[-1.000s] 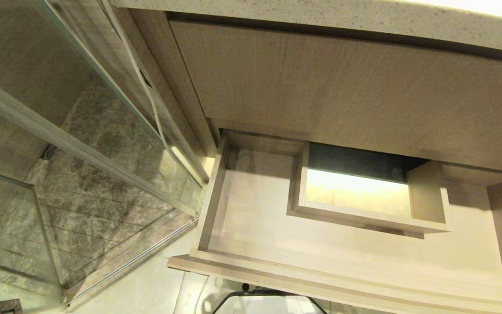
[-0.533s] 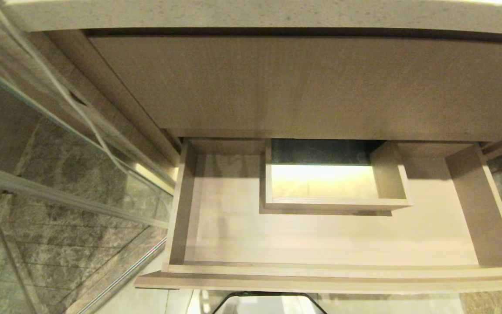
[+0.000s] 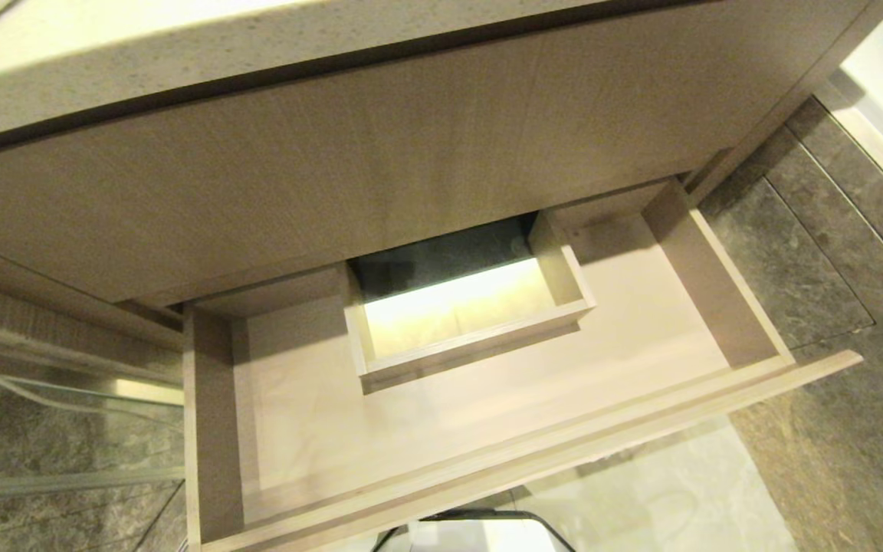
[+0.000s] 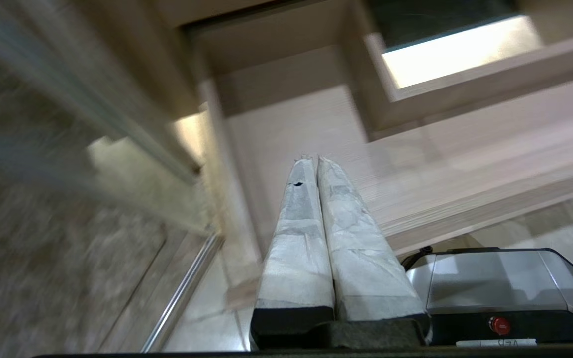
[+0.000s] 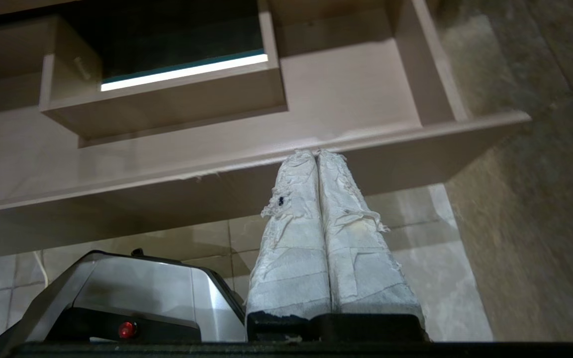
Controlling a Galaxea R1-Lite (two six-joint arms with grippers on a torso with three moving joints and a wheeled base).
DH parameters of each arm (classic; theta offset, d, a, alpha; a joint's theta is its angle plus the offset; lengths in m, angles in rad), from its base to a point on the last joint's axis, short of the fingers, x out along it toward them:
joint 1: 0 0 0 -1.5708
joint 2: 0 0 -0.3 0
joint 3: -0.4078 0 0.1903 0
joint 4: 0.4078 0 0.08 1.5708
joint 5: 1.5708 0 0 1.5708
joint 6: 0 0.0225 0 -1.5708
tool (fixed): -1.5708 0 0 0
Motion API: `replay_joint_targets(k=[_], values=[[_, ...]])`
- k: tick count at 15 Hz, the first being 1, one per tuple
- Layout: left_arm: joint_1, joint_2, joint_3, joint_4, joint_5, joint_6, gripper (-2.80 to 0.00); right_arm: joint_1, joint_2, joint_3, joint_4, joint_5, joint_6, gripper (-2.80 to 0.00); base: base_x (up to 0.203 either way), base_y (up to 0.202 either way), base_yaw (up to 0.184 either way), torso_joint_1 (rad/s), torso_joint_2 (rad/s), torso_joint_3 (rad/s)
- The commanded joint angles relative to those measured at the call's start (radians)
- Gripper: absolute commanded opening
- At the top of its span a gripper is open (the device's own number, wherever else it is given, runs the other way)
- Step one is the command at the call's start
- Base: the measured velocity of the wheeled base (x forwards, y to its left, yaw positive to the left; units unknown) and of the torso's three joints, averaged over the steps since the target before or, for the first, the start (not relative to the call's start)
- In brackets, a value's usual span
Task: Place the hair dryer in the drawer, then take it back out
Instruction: Pick up the hairdryer
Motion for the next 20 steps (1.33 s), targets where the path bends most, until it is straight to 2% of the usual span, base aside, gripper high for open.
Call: replay_joint_targets(k=[1,9,20], values=[[-0.001,-0.002,0.000,0.000,0.000,0.000,-2.80,0.001,-0.038,0.040,-0.001,0.001,-0.002,-2.80,0.004,0.008,-0.120,-0.002,0.01,0.001],[-0.001,0.000,0.000,0.001,0.000,-0.001,-2.80,0.001,-0.038,0.040,-0.001,0.000,0.000,-2.80,0.000,0.000,-0.009,0.034,-0.06,-0.028],[-0.001,0.000,0.000,0.000,0.001,0.001,-2.80,0.001,-0.038,0.040,-0.001,0.000,0.000,-2.80,0.000,0.000,0.000,0.278,-0.52,-0.245]])
